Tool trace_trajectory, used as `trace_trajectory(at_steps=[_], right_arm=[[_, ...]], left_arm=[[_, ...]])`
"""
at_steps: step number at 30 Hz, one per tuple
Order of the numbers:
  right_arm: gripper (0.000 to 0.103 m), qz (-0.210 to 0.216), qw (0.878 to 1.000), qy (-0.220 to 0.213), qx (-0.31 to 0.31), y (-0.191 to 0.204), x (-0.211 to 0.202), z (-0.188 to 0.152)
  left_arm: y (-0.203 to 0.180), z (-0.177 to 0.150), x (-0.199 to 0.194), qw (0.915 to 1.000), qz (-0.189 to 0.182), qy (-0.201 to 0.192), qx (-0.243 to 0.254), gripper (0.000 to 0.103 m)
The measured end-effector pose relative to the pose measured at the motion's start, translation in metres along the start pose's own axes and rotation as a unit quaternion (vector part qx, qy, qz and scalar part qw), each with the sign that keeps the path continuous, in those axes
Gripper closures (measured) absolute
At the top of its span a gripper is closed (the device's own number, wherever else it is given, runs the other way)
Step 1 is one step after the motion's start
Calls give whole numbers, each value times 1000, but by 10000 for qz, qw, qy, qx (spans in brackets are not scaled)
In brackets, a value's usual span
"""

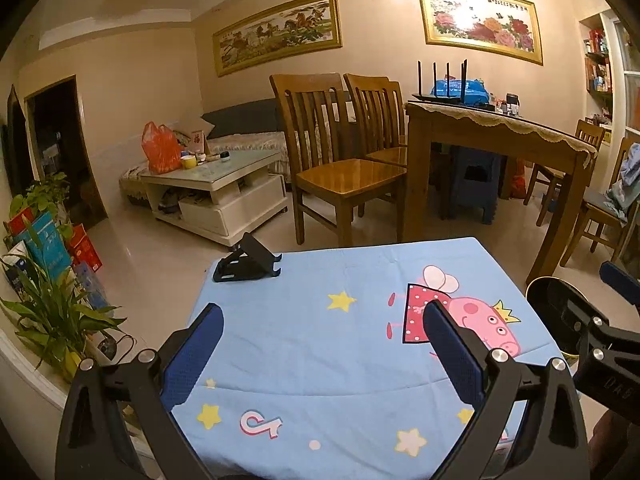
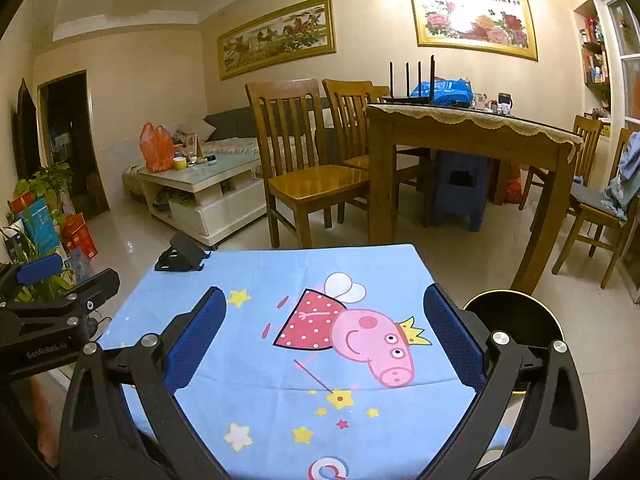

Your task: Collect trash

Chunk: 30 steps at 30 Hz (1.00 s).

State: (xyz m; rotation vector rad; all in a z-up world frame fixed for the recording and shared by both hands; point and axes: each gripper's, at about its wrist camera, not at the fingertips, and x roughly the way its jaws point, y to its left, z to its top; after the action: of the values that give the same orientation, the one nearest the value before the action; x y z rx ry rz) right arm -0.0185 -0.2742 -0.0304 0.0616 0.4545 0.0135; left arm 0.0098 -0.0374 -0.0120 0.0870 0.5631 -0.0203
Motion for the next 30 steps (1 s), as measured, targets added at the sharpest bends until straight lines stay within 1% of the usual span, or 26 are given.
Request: trace_trajectory(at_steps=[3, 30], right_arm=[[6, 11, 10000, 34, 4, -8, 1, 0], [5, 146, 9999, 46, -35, -3, -10, 10]], left_arm=[[2, -2, 0, 10000, -1, 35, -17, 7], [3, -5, -5, 10000, -9, 21, -73, 7]])
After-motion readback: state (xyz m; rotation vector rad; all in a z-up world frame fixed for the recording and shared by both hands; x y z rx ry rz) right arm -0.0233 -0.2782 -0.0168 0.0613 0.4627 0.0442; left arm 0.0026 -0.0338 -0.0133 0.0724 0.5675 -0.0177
